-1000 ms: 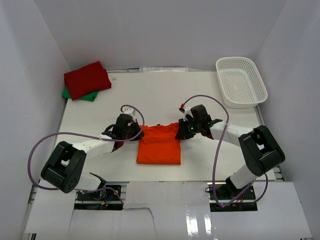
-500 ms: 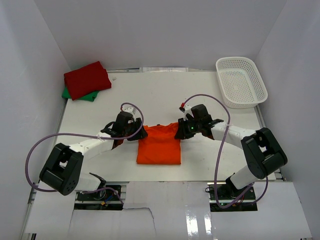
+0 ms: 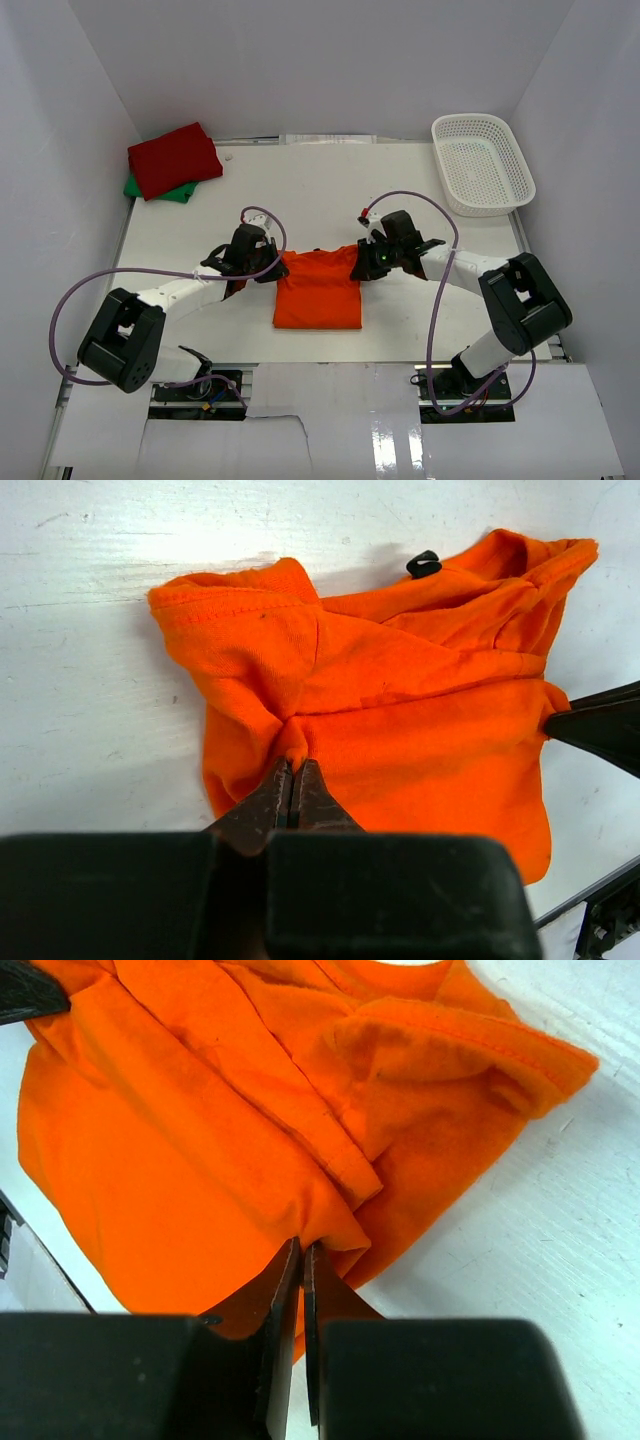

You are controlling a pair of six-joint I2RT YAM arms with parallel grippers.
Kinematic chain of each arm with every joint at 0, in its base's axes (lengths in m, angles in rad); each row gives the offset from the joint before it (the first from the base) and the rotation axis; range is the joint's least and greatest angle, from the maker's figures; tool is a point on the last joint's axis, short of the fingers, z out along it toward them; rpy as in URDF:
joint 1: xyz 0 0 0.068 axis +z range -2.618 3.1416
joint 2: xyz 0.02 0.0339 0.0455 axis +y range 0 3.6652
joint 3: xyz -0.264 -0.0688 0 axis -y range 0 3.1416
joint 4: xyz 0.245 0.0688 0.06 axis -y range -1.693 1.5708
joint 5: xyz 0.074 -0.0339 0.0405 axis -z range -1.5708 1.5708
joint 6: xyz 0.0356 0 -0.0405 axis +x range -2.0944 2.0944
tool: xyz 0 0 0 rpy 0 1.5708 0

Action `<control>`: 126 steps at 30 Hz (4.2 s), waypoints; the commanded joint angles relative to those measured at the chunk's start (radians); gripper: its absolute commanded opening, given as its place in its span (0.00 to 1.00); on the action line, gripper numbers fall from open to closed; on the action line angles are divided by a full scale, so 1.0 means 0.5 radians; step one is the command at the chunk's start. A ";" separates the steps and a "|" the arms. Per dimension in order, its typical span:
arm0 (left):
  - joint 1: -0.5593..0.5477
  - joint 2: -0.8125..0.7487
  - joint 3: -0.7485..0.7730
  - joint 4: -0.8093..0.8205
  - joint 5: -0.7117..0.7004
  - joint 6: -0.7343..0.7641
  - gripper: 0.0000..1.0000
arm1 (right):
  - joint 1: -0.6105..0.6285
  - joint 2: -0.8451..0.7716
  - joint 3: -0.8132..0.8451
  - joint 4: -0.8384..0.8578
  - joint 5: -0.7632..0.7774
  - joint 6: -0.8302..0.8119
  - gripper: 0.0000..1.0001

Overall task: Fold and stack the t-shirts
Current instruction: Smooth out wrinkles on the folded tshirt, then put the neatly folded tshirt into the corner of the board with the left arm

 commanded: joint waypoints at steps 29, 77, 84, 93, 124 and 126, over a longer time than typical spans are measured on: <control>0.013 -0.482 0.198 -0.460 0.006 -0.183 0.00 | 0.052 -0.613 0.111 -0.402 0.034 0.052 0.08; 0.461 1.419 1.842 0.205 0.304 -0.081 0.72 | -0.513 0.984 1.629 -0.350 0.107 -0.230 0.27; 0.467 1.657 2.061 0.092 0.289 -0.054 0.98 | -0.553 1.047 1.630 -0.289 0.297 -0.163 0.90; 0.473 1.141 1.604 -0.064 0.009 0.069 0.98 | -0.544 0.685 1.143 -0.163 0.160 -0.092 0.90; 0.482 1.772 1.754 -0.150 0.717 0.054 0.18 | -0.476 0.093 0.630 -0.169 -0.037 -0.083 0.86; 0.482 1.837 1.876 -0.226 0.892 0.057 0.18 | -0.479 0.084 0.642 -0.169 -0.046 -0.077 0.86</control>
